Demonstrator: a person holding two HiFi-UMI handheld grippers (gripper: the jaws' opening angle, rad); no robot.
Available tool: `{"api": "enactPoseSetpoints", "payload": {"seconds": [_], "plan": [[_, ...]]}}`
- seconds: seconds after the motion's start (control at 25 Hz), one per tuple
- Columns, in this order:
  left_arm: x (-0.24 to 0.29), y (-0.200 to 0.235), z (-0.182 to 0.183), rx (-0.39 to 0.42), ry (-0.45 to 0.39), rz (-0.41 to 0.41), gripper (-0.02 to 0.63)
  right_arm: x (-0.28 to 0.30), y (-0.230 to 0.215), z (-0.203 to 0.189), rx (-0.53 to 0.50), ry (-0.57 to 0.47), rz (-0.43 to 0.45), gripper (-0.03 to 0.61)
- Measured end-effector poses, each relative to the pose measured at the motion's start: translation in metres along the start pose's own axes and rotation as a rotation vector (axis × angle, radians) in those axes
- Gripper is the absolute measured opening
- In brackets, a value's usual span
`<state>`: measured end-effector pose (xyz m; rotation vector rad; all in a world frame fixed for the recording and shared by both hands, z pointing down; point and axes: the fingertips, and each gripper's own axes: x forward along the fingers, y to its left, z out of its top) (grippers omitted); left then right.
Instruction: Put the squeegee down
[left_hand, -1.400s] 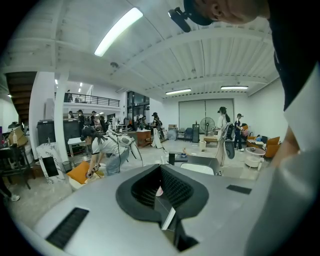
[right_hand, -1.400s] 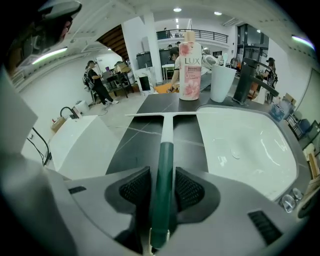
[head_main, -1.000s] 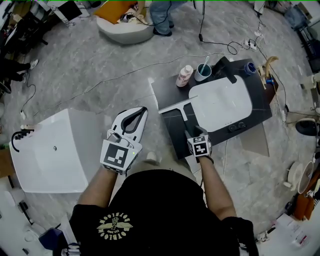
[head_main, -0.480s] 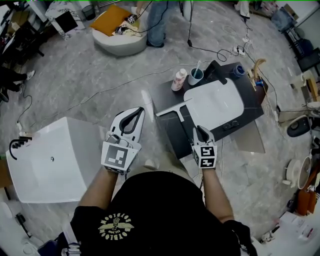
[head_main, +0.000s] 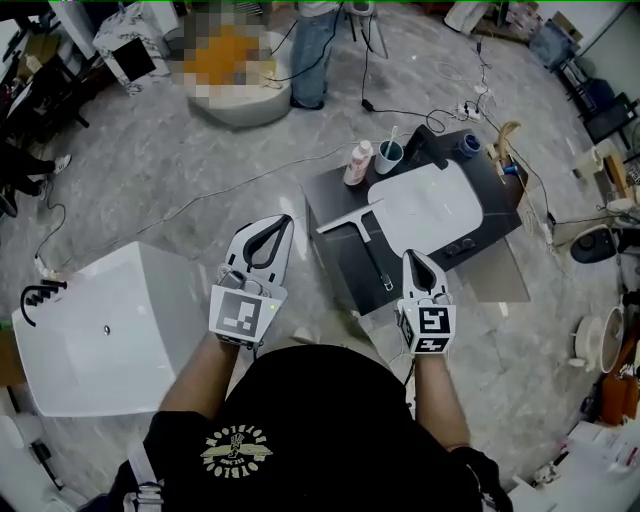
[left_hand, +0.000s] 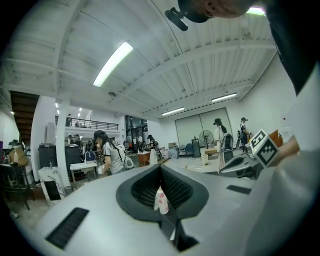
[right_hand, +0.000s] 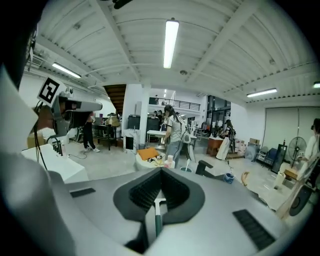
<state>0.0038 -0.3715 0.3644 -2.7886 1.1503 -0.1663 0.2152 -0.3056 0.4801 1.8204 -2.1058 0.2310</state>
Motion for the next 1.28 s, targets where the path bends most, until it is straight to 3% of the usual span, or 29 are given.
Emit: {"api": "enactPoseSetpoints", "payload": {"seconds": [0.24,0.48,0.84,1.04,1.28], "plan": [[-0.02,-0.008,0.014,0.022,-0.024,-0.021,0.023,-0.044,0.007,0.058,-0.009,-0.105,-0.026,0.028],[-0.032,-0.022,0.019,0.022,-0.039,-0.078,0.023,-0.075,0.015,0.086,-0.032,-0.155,-0.048,0.028],[-0.038,-0.036,0.022,0.003,-0.056,-0.123,0.023,-0.093,0.023,0.083,-0.049,-0.132,-0.067,0.028],[-0.034,-0.04,0.023,-0.004,-0.046,-0.13,0.023,-0.092,0.027,0.072,-0.054,-0.088,-0.049,0.028],[-0.024,-0.051,0.023,-0.004,-0.024,-0.142,0.023,-0.088,0.025,0.073,-0.04,-0.105,-0.026,0.028]]}}
